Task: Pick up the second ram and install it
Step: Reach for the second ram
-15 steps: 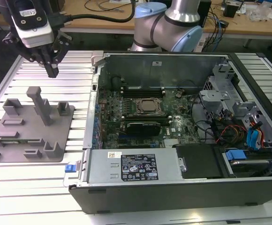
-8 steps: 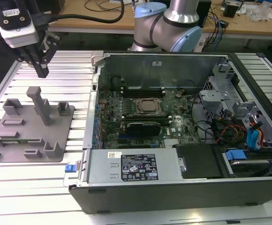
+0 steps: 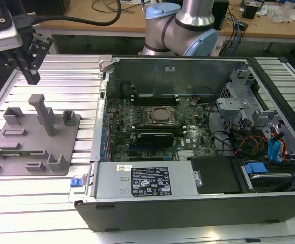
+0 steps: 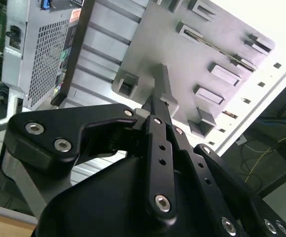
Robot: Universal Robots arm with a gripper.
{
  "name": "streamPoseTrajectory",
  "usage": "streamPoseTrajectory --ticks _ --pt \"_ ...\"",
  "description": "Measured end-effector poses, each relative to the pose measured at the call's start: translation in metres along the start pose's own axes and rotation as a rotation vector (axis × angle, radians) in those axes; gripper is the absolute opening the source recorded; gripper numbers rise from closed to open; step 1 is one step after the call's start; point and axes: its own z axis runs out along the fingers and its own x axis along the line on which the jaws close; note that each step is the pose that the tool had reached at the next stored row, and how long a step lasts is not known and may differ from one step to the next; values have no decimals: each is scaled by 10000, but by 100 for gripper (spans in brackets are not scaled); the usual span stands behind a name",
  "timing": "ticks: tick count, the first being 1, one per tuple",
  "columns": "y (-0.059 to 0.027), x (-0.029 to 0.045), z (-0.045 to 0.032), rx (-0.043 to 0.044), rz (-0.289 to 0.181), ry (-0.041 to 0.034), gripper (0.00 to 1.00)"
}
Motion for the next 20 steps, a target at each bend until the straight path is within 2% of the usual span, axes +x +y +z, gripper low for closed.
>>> streamPoseTrajectory --ticks 6,15,17,20 --pt "-41 181 34 0 1 0 8" --pt "-102 373 86 0 0 0 8" --pt "-120 414 107 0 1 0 8" --pt "-198 520 203 -1 0 1 8"
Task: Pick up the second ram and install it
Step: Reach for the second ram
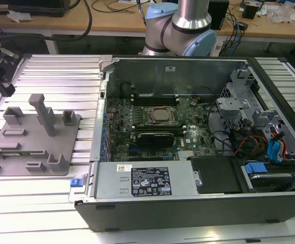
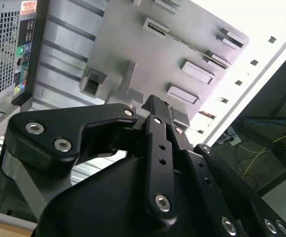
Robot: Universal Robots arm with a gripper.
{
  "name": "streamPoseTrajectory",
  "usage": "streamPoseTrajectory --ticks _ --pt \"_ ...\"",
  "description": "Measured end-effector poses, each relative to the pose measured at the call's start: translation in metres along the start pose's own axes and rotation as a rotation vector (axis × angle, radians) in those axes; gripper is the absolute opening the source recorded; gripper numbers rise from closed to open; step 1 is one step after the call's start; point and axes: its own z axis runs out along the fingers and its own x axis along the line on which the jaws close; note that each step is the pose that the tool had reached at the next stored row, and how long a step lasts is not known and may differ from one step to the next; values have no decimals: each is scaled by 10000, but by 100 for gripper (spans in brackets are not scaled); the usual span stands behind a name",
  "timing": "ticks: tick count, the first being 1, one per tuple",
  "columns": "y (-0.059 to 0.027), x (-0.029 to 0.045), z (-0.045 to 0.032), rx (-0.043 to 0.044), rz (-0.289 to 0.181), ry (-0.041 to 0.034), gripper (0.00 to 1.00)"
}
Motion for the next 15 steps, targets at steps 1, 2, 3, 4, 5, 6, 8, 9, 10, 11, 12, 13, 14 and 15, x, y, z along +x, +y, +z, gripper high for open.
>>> streamPoseTrajectory --ticks 1,2,3,4,5,6,8,9,10,11,12,13,14,15 --pt "-13 9 15 0 -1 -1 8" --pt "-26 19 30 0 -1 -1 8" --pt "-54 40 62 0 -2 -1 8" --pt "-69 53 80 0 -1 -1 8" --pt "-82 64 95 0 -1 -1 8" --pt "-101 85 123 0 0 -1 8" --pt "-116 106 157 -1 -3 -3 8" --pt "-123 123 181 1 -2 -1 8" --pt "-130 147 211 1 -1 0 8" --pt "-139 176 248 1 -1 -1 8" --pt "-147 199 279 0 -2 -2 8" --pt "-159 220 306 0 -4 -1 8" --pt "-172 246 338 0 -2 -2 8" --pt "-183 268 367 0 -1 -2 8"
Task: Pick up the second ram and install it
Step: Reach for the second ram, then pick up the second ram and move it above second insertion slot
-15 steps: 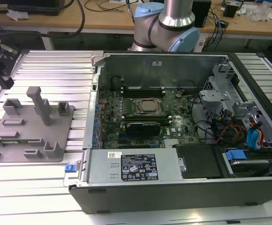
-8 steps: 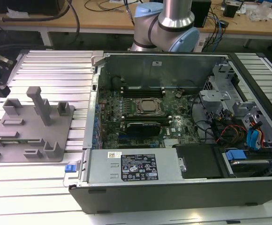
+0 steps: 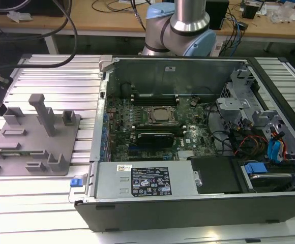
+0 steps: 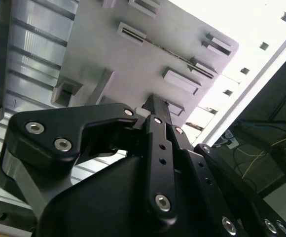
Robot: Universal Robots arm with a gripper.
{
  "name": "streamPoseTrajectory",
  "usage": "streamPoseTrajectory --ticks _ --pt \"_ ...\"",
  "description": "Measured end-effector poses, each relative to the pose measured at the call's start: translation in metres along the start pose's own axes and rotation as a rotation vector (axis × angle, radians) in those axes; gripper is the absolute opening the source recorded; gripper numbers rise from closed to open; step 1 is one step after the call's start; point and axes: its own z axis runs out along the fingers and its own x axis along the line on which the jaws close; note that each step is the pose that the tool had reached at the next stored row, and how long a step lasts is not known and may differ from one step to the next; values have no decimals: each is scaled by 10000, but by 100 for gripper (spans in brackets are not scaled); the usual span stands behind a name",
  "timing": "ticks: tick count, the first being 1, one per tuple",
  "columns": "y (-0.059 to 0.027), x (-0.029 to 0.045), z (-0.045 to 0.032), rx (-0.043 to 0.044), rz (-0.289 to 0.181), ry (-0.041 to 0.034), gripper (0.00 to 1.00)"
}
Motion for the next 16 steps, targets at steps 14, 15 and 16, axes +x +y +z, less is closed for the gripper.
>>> streamPoseTrajectory --ticks 14,15,16 --pt "-1 1 6 1 0 1 8" --pt "-1 1 6 1 -17 1 8" --pt "-1 1 8 6 -118 5 8"
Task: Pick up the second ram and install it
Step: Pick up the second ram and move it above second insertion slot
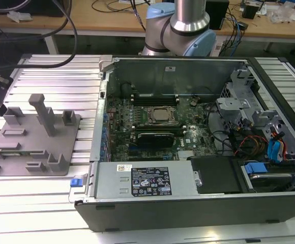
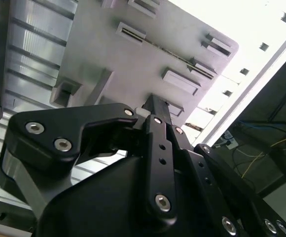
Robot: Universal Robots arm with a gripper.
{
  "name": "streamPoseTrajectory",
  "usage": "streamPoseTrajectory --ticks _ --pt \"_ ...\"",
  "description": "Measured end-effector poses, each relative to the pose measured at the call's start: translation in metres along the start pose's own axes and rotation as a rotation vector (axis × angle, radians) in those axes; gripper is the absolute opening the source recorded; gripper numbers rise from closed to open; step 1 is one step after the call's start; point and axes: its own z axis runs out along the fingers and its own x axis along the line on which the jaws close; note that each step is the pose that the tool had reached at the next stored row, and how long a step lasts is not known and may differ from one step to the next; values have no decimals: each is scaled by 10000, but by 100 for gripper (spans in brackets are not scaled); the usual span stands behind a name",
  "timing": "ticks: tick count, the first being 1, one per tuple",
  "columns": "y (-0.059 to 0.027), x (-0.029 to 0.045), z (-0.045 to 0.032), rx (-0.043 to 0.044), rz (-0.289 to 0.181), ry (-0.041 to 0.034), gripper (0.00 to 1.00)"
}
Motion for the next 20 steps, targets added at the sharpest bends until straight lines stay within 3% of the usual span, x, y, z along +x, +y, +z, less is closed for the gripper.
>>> streamPoseTrajectory --ticks 6,8,9,15,20 --pt "0 0 0 93 -1021 38 8" --pt "1 1 0 81 -1821 69 8" --pt "0 1 0 68 -2501 95 8" --pt "0 1 1 38 -3825 145 8" --pt "0 1 3 -10 -5902 224 8"
